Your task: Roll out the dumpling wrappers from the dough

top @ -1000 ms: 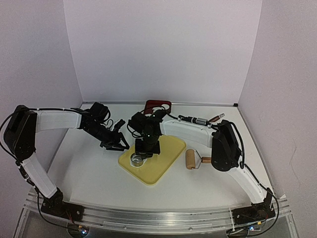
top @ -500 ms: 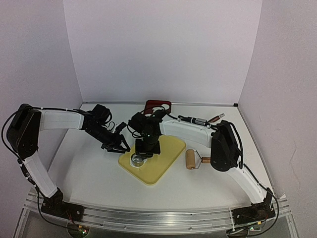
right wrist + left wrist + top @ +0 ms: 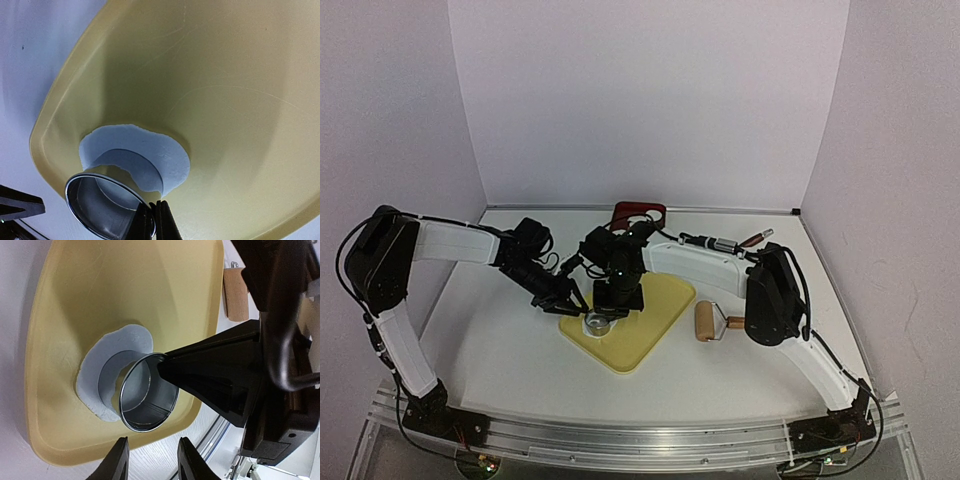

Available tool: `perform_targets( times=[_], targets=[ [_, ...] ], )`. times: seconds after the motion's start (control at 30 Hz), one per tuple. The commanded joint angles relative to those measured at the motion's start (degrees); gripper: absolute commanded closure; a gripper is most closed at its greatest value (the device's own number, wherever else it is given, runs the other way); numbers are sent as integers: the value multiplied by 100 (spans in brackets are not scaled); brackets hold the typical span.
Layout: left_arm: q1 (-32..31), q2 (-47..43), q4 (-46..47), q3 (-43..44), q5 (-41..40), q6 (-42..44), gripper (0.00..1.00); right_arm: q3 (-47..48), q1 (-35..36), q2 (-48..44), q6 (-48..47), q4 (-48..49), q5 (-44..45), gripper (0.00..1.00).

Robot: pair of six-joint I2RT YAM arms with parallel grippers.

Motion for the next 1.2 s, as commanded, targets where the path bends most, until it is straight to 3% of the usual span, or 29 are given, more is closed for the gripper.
perform_targets(
  times=[0.0, 0.6, 1.17],
  targets=[
    [-56, 116, 172, 147, 135, 122, 68, 105, -8, 299, -18, -160, 19, 100],
    [-56, 575, 402, 207, -41, 62, 80, 118, -6, 379, -46, -160, -98, 100],
    [-62, 1031, 138, 235, -427, 209, 97, -113, -6, 594, -34, -151, -375, 100]
  ],
)
